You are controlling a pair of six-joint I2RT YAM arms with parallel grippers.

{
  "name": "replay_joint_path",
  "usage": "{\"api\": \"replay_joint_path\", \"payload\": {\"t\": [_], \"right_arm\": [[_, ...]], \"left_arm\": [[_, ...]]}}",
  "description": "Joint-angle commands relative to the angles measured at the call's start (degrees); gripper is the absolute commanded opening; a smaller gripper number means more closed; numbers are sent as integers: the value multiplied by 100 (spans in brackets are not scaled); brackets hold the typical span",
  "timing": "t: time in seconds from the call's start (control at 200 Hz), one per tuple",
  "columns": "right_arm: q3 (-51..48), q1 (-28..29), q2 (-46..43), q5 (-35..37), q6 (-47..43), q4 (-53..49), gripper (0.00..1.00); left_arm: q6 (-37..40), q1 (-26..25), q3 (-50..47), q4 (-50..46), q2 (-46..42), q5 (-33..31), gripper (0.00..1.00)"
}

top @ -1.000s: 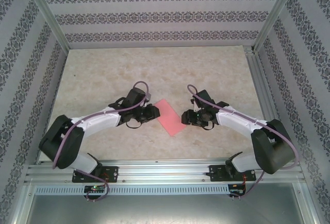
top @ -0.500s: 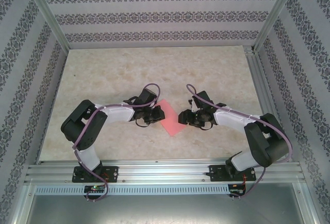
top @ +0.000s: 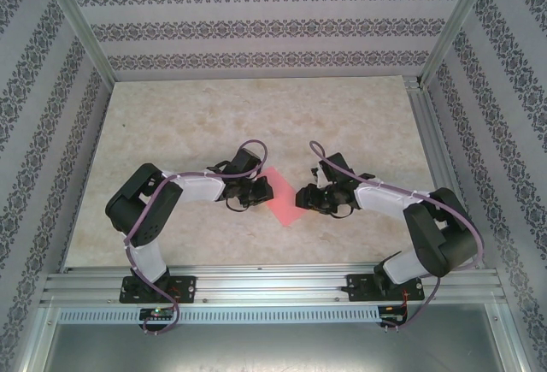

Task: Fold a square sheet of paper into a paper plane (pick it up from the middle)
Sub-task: Turn over the paper at the center of the table, then third fold the triangle at the center of the table.

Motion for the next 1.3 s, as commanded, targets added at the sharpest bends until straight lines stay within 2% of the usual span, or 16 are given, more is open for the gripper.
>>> {"api": "replay_joint_path", "payload": {"t": [0.0, 0.12, 0.365, 0.585, 1.044, 1.139, 1.299], "right_arm": [[270, 44, -226, -134, -49, -167, 44], [363, 170, -302, -154, -33, -216, 47], [357, 251, -154, -693, 299, 590, 48], [80, 256, -221, -747, 737, 1322, 52], [-254, 229, 251, -1213, 1123, 2389, 53], [-307, 229, 305, -1178, 1146, 2487, 54], [-370, 203, 329, -1182, 1223, 2616, 54]], "left_arm": [[148, -37, 84, 115, -17, -58, 13], [122, -38, 96, 147, -16, -40, 13], [-166, -35, 45, 496, -17, 160, 15], [-686, -37, -155, 1080, -125, 410, 26], [-1480, -37, -655, 2158, -221, 729, 45], [-1603, -37, -698, 2346, -205, 870, 45], [-1702, -37, -805, 2543, -245, 1014, 40]]}}
